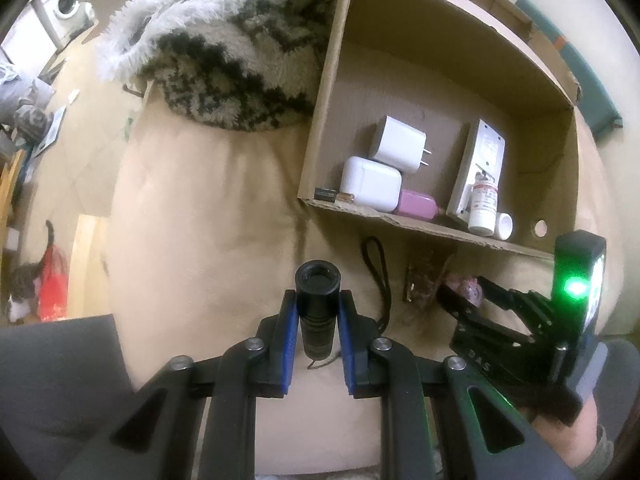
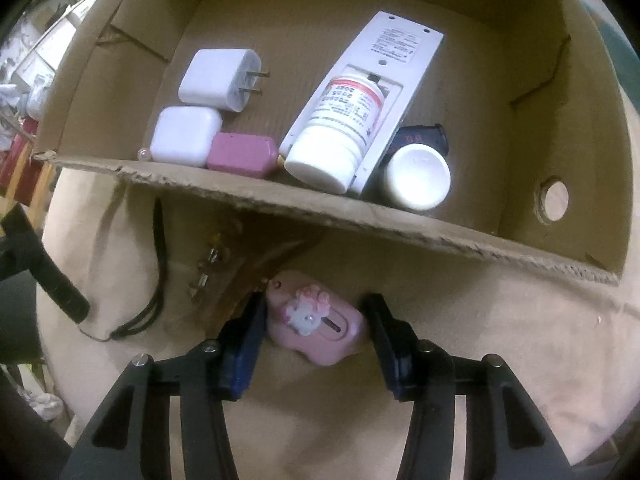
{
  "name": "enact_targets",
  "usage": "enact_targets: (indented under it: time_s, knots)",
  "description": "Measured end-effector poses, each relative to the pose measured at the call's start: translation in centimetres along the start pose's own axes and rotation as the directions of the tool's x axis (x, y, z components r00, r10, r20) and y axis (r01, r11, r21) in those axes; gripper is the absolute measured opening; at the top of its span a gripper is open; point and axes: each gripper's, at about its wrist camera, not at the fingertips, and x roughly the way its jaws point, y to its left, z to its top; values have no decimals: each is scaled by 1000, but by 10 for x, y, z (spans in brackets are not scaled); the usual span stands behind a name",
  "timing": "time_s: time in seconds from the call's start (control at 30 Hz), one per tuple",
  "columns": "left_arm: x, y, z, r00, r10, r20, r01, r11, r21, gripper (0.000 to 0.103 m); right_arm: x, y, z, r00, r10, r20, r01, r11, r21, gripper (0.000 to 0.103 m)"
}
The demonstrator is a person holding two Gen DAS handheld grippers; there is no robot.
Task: Organize rigid objects
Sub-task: 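Move the open right gripper onto the pink Hello Kitty case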
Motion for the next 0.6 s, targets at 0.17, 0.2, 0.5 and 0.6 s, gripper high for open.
enact_targets:
  time_s: [0.17,0.2,0.5,0.6]
  knots:
    - [3,-5,-2,999,35,9,-35,999,23,17,-12,-1,-8,1000,13,12,-13,1000,-6,53]
    - [3,-6,-3,998,56,18,-57,998,30,17,-14,-1,-9,1000,13,16,-13,1000,-6,53]
    - [6,-3,-5,994,103,36,-103,994,24,17,-39,-9,-18,997,15,78,-17,1000,21,53]
    - [2,-3,-5,991,122,57,-124,992,30,17,-51,-6,-26,995,21,94,-25,999,44,53]
